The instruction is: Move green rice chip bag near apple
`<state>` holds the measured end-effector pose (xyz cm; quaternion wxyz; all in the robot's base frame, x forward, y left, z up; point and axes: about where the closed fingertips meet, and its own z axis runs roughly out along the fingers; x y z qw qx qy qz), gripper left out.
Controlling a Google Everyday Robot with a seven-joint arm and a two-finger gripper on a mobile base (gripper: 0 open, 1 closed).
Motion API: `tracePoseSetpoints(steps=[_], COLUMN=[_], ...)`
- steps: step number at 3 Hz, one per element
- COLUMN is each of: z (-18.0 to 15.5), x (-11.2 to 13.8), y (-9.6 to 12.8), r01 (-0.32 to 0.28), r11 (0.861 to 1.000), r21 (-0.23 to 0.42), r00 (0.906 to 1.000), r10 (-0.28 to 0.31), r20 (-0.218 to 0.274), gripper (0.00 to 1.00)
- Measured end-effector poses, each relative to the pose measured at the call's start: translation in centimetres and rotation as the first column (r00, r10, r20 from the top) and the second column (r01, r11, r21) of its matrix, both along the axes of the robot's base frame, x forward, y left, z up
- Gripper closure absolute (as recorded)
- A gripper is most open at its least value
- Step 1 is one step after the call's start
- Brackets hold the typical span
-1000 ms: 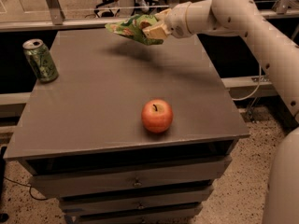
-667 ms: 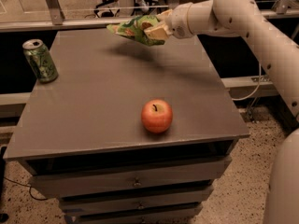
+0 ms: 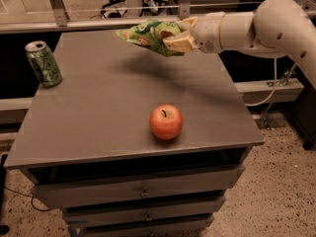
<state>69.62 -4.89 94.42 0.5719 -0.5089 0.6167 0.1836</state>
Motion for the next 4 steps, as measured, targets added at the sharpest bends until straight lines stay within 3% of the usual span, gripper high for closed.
tracePoseSetpoints(steps=[1,3,4], z=[0.1,-1.9,-2.6], x=[-5.0,-13.9,-15.6], y=[-2.1,-6.9,-8.2], r01=[0.004,0.077,0.102], r11=[1.000,0.997,0.994], r21=[0.009,0.032,0.034], r00=[1.0000,0.9951,0.9905], r10=[-0.004,-0.075,-0.098], r20=[0.007,-0.065,-0.097], gripper=[1.00,1.00,1.00])
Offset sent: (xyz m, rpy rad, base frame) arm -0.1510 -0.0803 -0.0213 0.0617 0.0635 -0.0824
